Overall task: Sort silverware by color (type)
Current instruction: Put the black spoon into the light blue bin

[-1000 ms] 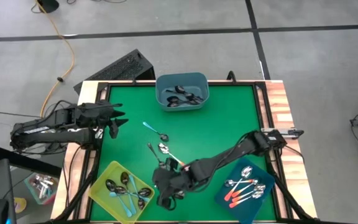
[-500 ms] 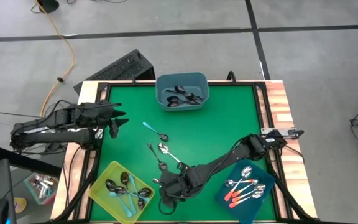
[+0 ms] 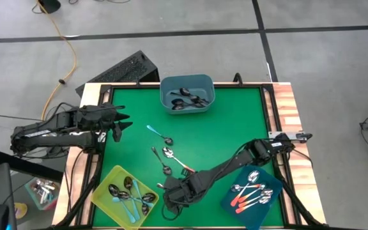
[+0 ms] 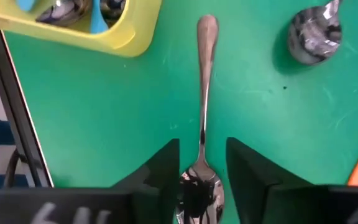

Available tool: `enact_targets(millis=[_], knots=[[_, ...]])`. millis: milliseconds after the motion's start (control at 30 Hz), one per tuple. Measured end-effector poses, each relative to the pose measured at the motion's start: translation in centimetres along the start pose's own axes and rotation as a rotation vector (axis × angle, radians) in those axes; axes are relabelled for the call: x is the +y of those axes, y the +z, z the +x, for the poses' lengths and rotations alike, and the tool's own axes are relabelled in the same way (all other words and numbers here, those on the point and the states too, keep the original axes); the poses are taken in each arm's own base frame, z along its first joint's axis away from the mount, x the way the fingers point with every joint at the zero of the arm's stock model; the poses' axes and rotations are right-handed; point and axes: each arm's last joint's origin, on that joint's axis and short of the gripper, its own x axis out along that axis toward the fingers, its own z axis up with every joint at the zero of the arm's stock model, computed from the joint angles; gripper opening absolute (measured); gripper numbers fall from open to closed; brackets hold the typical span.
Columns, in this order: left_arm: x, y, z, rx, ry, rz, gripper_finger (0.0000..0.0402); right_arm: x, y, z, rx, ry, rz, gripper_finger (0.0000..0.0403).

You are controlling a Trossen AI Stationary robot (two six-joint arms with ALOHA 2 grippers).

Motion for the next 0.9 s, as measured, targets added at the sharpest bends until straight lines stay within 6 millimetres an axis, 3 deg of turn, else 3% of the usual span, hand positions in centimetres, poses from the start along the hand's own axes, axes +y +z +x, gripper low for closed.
enact_targets(millis=[167,367,767,900], knots=[[0.0,0.0,0.0,0.000,0.000,-0.006,0.0170,-0.4,0.3,0.0,-0.019,-0.031,0.002,0.0189],[0.0,0.0,0.0,0.000,0.001,-0.006,0.0170,-0.8,0.7,0.1,-0.031,-0.045,0.001,0.0195],[0.0,0.0,0.0,-0.001,0.007,-0.006,0.0170,-0.6,-0.4,5.3,0.024,-0.028,0.012,0.0196],[0.0,0.0,0.0,-0.001,0.006,-0.006,0.0170,-0.6,-0.7,5.8,0.040,-0.037,0.017,0.0196]])
